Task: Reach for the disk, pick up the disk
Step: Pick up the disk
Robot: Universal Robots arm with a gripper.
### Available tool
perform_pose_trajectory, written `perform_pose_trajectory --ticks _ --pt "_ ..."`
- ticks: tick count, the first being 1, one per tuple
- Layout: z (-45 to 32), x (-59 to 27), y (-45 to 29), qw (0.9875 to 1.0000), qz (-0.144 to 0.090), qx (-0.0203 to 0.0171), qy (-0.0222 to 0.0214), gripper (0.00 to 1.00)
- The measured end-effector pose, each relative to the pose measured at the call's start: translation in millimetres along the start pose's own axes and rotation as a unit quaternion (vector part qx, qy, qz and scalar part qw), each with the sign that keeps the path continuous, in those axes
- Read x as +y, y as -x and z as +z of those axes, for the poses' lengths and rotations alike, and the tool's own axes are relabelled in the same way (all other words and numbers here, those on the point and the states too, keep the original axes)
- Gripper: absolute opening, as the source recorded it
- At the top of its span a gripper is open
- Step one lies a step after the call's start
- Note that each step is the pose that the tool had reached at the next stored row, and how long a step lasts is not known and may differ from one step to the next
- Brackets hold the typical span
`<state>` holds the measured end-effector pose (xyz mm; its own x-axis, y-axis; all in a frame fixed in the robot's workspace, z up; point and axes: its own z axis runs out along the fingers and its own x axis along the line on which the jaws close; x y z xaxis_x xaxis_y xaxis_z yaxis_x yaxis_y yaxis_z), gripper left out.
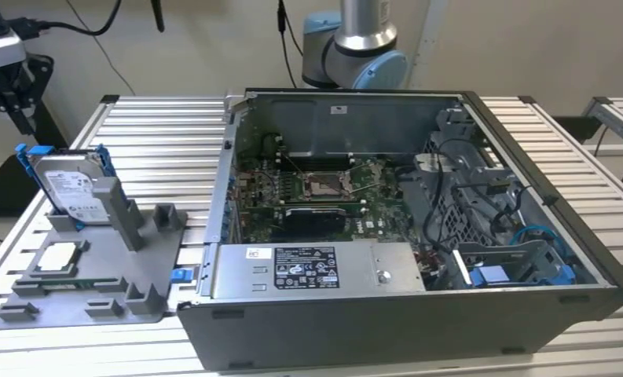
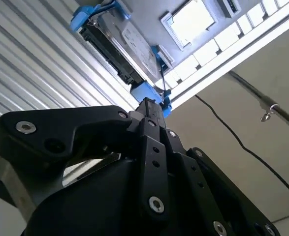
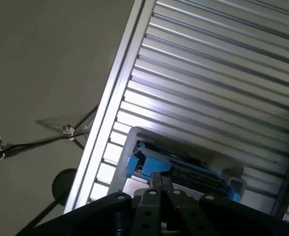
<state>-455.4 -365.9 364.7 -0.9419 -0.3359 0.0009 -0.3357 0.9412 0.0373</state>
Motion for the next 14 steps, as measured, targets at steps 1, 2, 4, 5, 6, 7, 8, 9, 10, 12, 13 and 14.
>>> perform_pose_trajectory --ticks 1,2,4,5,6,7,8,9,10,12,13,14 --pt "0.0 0.0 0.0 1.0 -0.009 0.0003 0.0 0.0" --pt "0.0 0.0 0.0 0.9998 -0.018 0.0007 0.0 0.0" --pt "0.0 0.0 0.0 0.9994 -0.036 0.0013 0.0 0.0" --pt "0.0 0.0 0.0 0.999 -0.045 0.0017 0.0 0.0" --pt "0.0 0.0 0.0 0.9985 -0.054 0.002 0.0 0.0" --pt "0.0 0.0 0.0 0.998 -0.063 0.0024 0.0 0.0" --pt "0.0 0.0 0.0 0.9974 -0.073 0.0027 -0.0001 0.0" --pt "0.0 0.0 0.0 0.9967 -0.082 0.003 0.0 0.0" --pt "0.0 0.0 0.0 0.9959 -0.091 0.0034 -0.0001 0.0" --pt "-0.1 0.0 0.0 0.994 -0.109 0.0041 -0.0001 0.0" --pt "-0.1 0.0 0.0 0.993 -0.118 0.0044 -0.0001 0.0" --pt "-0.1 0.0 0.0 0.9919 -0.127 0.0047 -0.0001 0.0"
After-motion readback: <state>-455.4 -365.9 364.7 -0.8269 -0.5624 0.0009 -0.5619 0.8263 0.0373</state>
